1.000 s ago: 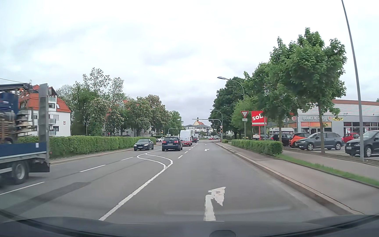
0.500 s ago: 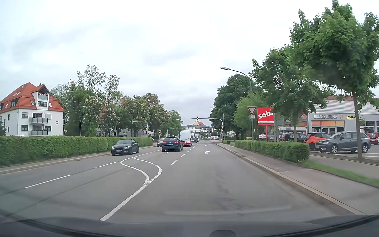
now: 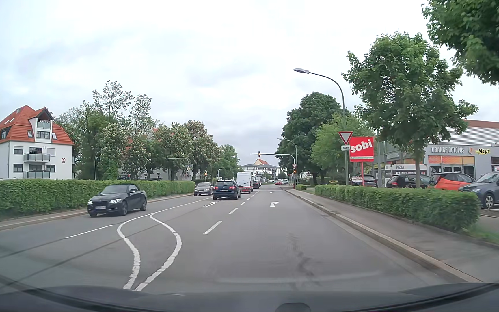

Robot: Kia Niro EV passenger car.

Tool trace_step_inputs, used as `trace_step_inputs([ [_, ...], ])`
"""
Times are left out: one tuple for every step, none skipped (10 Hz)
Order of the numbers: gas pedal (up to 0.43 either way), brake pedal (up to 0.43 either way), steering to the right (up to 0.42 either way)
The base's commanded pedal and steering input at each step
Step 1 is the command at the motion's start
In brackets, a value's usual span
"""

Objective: Follow the waypoints while adhering to traffic rules and regulations

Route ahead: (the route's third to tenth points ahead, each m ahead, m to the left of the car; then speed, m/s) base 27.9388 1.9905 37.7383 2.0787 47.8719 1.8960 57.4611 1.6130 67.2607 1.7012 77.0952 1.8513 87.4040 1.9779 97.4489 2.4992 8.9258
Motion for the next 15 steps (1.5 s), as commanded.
trace_step_inputs([
  [0.169,0.0,0.0],
  [0.169,0.0,0.0],
  [0.13,0.0,0.0],
  [0.047,0.0,0.001],
  [0.0,0.0,0.003],
  [0.0,0.0,0.004],
  [0.0,0.0,0.004],
  [0.0,0.0,0.004],
  [0.0,0.0,0.004],
  [0.0,0.0,0.004],
  [0.0,0.0,0.004],
  [0.0,0.0,0.003],
  [0.0,0.0,0.003],
  [0.0,0.0,0.002],
  [0.0,0.0,0.002],
])
